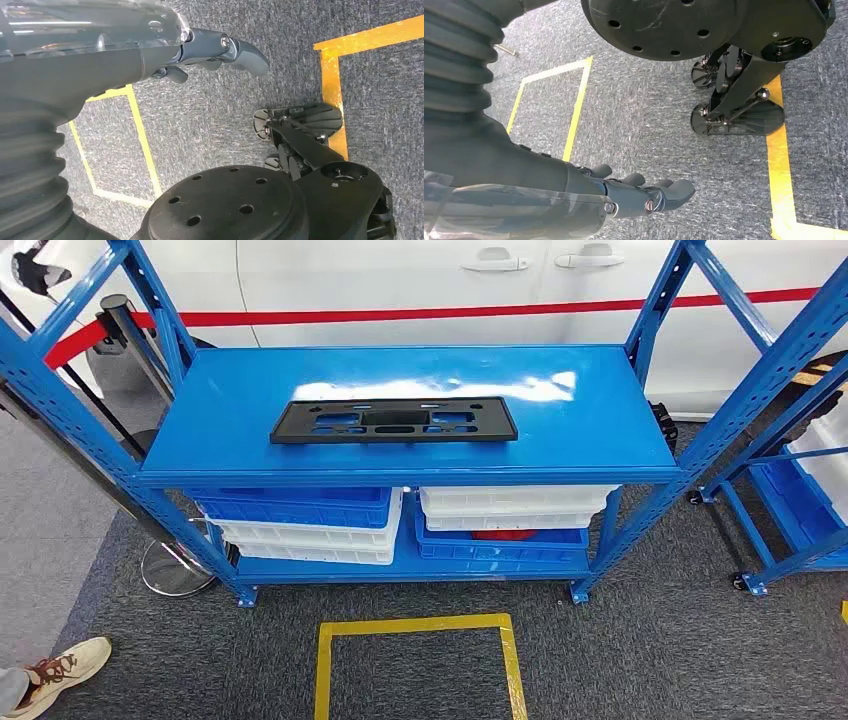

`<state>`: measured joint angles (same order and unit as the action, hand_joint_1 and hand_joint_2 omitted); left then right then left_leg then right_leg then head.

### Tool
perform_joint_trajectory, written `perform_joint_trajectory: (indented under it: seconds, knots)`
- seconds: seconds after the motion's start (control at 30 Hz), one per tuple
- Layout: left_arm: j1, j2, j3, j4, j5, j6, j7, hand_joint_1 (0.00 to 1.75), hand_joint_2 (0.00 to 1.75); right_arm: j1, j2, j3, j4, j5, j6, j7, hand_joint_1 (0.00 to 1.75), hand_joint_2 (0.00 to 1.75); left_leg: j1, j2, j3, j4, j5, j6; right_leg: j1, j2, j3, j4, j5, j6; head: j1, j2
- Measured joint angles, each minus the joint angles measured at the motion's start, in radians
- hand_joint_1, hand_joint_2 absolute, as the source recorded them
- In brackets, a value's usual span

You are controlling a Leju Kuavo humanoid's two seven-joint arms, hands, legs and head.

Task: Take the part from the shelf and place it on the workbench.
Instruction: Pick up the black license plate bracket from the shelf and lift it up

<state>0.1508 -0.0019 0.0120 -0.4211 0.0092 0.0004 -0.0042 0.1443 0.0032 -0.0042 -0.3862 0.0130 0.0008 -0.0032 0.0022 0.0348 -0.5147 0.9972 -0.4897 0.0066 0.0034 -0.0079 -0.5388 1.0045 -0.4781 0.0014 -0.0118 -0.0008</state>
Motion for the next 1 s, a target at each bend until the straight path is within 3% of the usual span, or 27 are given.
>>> perform_joint_trajectory:
  seconds: [0.43, 0.47, 0.57, 0.6, 1.0]
  knots:
    - [-0.047, 0.015, -0.078, 0.051, 0.218, 0.024, -0.100, 0.00, 1.75, -0.053, 0.010, -0.196, 0.025, 0.269, 0.038, 0.021, 0.00, 1.75, 0.000, 0.000, 0.002, 0.000, 0.000, 0.000, 0.000, 0.000, 0.000, 0.000, 0.000, 0.000, 0.000, 0.000]
    - [-0.052, 0.017, -0.086, 0.057, 0.236, 0.027, -0.109, 0.00, 1.31, -0.057, 0.012, -0.216, 0.029, 0.290, 0.040, 0.024, 0.00, 1.75, 0.000, 0.000, 0.002, 0.000, 0.000, 0.000, 0.000, 0.000, 0.000, 0.000, 0.000, 0.000, 0.000, 0.000]
    - [-0.066, 0.026, -0.110, 0.074, 0.294, 0.031, -0.137, 0.00, 0.00, -0.072, 0.021, -0.281, 0.042, 0.356, 0.049, 0.031, 0.00, 0.44, 0.000, 0.000, 0.002, 0.000, 0.000, 0.000, 0.000, 0.000, 0.000, 0.000, 0.000, 0.000, 0.000, 0.000]
    - [-0.070, 0.030, -0.117, 0.080, 0.314, 0.032, -0.148, 0.00, 0.00, -0.077, 0.024, -0.304, 0.046, 0.377, 0.053, 0.031, 0.00, 0.00, 0.000, 0.000, 0.002, 0.000, 0.000, 0.000, 0.000, 0.000, 0.000, 0.000, 0.000, 0.000, 0.000, 0.000]
    - [-0.121, 0.066, -0.187, 0.136, 0.546, 0.040, -0.295, 0.00, 0.00, -0.141, 0.069, -0.558, 0.098, 0.604, 0.099, -0.058, 0.00, 0.00, 0.000, 0.000, 0.002, 0.000, 0.000, 0.000, 0.000, 0.000, 0.000, 0.001, 0.000, 0.000, 0.000, 0.000]
